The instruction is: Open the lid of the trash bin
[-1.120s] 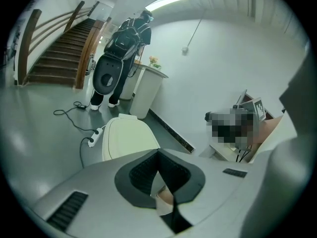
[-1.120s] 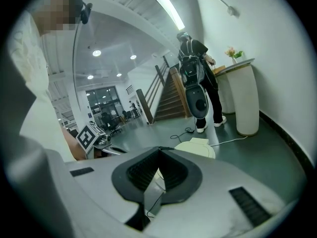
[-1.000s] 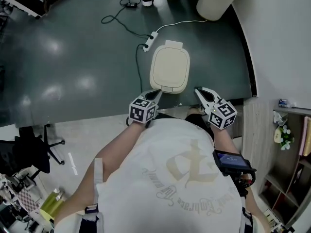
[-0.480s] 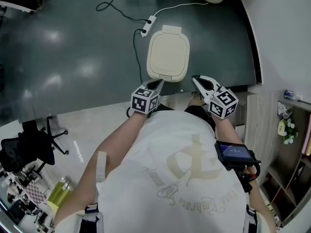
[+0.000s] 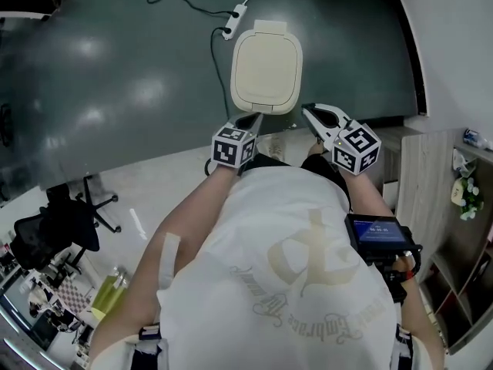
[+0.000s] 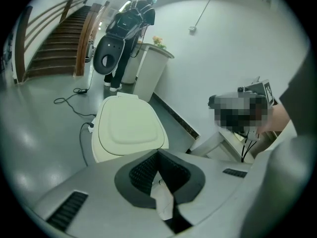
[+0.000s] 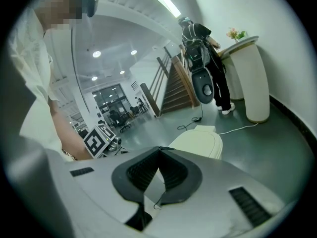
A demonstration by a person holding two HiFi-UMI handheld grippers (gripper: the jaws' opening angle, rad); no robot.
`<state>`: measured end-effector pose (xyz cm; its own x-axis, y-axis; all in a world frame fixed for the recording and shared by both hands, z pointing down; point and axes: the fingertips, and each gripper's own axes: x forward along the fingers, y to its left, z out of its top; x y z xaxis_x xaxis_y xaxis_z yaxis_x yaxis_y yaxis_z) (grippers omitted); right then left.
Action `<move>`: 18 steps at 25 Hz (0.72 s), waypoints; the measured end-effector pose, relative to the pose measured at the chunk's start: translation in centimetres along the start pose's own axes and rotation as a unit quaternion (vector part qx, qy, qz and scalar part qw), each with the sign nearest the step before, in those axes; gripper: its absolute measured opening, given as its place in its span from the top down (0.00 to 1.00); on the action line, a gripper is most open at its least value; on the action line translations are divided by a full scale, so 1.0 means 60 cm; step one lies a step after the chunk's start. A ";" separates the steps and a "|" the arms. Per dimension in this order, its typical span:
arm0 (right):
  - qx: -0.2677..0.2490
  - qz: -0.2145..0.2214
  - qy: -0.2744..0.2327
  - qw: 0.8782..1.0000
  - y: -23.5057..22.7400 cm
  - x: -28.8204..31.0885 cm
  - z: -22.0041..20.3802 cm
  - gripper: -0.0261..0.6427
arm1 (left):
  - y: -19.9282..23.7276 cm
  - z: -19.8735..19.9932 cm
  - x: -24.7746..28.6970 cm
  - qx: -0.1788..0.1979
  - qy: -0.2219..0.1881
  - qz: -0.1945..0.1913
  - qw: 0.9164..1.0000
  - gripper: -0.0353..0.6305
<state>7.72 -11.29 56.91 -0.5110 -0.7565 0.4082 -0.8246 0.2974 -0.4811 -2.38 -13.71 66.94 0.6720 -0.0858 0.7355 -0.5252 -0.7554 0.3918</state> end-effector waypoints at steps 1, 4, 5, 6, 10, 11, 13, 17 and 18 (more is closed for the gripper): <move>0.001 0.001 0.001 1.000 0.000 0.000 -0.002 0.95 | 0.001 0.000 0.002 -0.001 0.002 0.002 1.000 0.94; 0.005 0.003 0.003 1.000 0.005 -0.001 -0.008 0.95 | 0.005 -0.006 0.006 -0.009 0.008 0.009 1.000 0.94; 0.007 0.003 0.003 1.000 0.005 -0.001 -0.010 0.95 | 0.006 -0.010 0.009 -0.012 0.013 0.010 1.000 0.94; 0.009 0.003 0.002 1.000 0.004 -0.002 -0.013 0.95 | 0.007 -0.013 0.013 -0.014 0.018 0.012 1.000 0.94; 0.017 0.001 0.005 1.000 0.004 -0.005 -0.024 0.95 | 0.009 -0.028 0.028 -0.016 0.037 0.019 0.999 0.94; 0.019 0.002 0.006 1.000 0.003 -0.006 -0.027 0.95 | 0.011 -0.030 0.030 -0.016 0.040 0.021 0.999 0.94; 0.021 0.003 0.008 1.000 0.002 -0.004 -0.032 0.95 | 0.017 -0.032 0.033 -0.016 0.044 0.030 0.998 0.94; 0.027 0.004 0.013 1.000 0.001 -0.003 -0.038 0.95 | 0.025 -0.038 0.038 -0.018 0.052 0.044 0.998 0.94; 0.028 0.005 0.014 1.000 0.002 -0.002 -0.038 0.95 | 0.027 -0.041 0.039 -0.019 0.054 0.048 0.997 0.94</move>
<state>7.13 -9.82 58.54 -0.5261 -0.7367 0.4248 -0.8054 0.2711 -0.5272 -2.96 -13.57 70.64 0.5592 -0.0847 0.8247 -0.6056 -0.7211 0.3365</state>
